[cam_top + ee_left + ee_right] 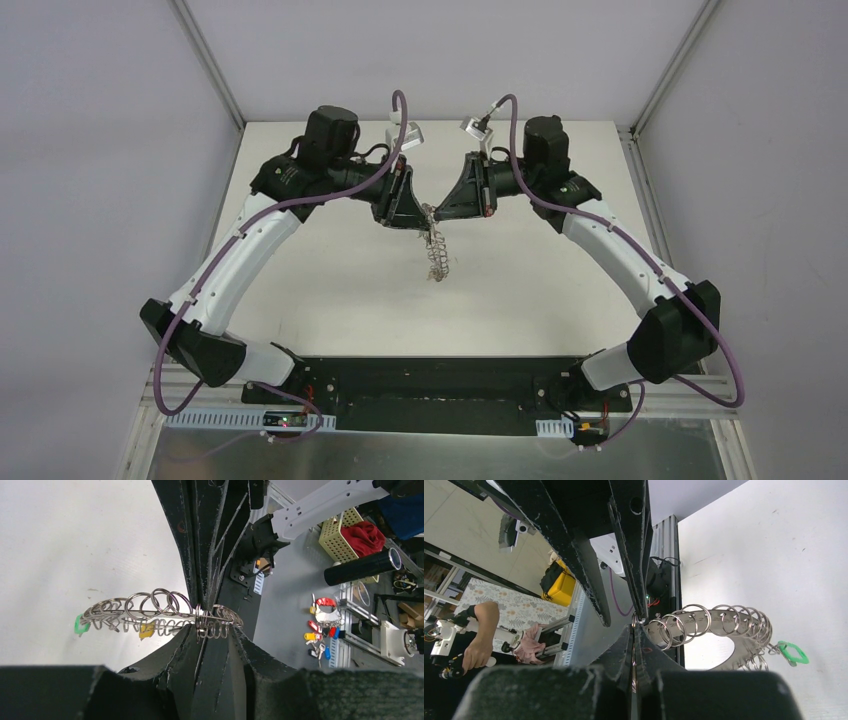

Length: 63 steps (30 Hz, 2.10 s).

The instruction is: Put the keys on the keyring

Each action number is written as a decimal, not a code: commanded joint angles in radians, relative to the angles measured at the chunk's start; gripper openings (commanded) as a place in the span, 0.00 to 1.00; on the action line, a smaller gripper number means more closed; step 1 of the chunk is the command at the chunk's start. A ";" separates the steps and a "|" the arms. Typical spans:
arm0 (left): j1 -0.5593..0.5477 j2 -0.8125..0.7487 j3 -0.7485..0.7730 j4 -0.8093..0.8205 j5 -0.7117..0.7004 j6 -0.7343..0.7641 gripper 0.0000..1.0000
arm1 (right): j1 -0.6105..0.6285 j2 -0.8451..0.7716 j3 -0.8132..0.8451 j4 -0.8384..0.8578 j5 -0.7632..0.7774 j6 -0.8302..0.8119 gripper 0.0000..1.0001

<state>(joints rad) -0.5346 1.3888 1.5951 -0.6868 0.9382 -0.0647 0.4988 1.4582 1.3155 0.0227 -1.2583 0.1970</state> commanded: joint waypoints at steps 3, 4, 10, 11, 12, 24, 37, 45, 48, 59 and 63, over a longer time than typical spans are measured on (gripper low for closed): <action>0.005 -0.025 -0.021 0.110 0.038 -0.029 0.29 | -0.017 -0.003 -0.021 0.187 -0.036 0.130 0.00; 0.005 -0.024 -0.021 0.113 0.039 -0.030 0.28 | -0.021 -0.004 -0.026 0.200 -0.037 0.141 0.00; 0.005 -0.028 -0.051 0.114 0.039 -0.028 0.25 | -0.031 -0.013 -0.035 0.223 -0.034 0.163 0.00; 0.005 -0.031 -0.058 0.115 0.038 -0.025 0.24 | -0.034 -0.014 -0.036 0.223 -0.033 0.164 0.00; 0.005 -0.034 -0.066 0.115 0.039 -0.020 0.24 | -0.034 -0.014 -0.036 0.222 -0.031 0.165 0.00; 0.005 -0.045 -0.083 0.128 0.003 -0.003 0.08 | -0.041 -0.016 -0.044 0.246 -0.011 0.194 0.00; -0.036 -0.042 -0.043 0.033 -0.100 0.104 0.10 | -0.042 -0.012 -0.041 0.236 0.025 0.196 0.00; -0.077 -0.046 -0.006 -0.037 -0.204 0.186 0.09 | -0.042 -0.005 -0.033 0.203 0.046 0.172 0.00; -0.080 -0.045 0.004 -0.046 -0.217 0.195 0.10 | -0.043 -0.006 -0.034 0.200 0.045 0.167 0.00; -0.066 -0.078 0.045 -0.124 -0.273 0.329 0.34 | -0.048 -0.024 -0.051 0.196 -0.025 0.120 0.00; -0.065 -0.068 0.028 -0.059 -0.213 0.275 0.44 | -0.045 -0.026 -0.067 0.266 -0.049 0.181 0.00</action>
<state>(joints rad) -0.6071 1.3361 1.6024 -0.7994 0.6743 0.2234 0.4557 1.4605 1.2575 0.1802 -1.2469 0.3367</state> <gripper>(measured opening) 0.410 0.006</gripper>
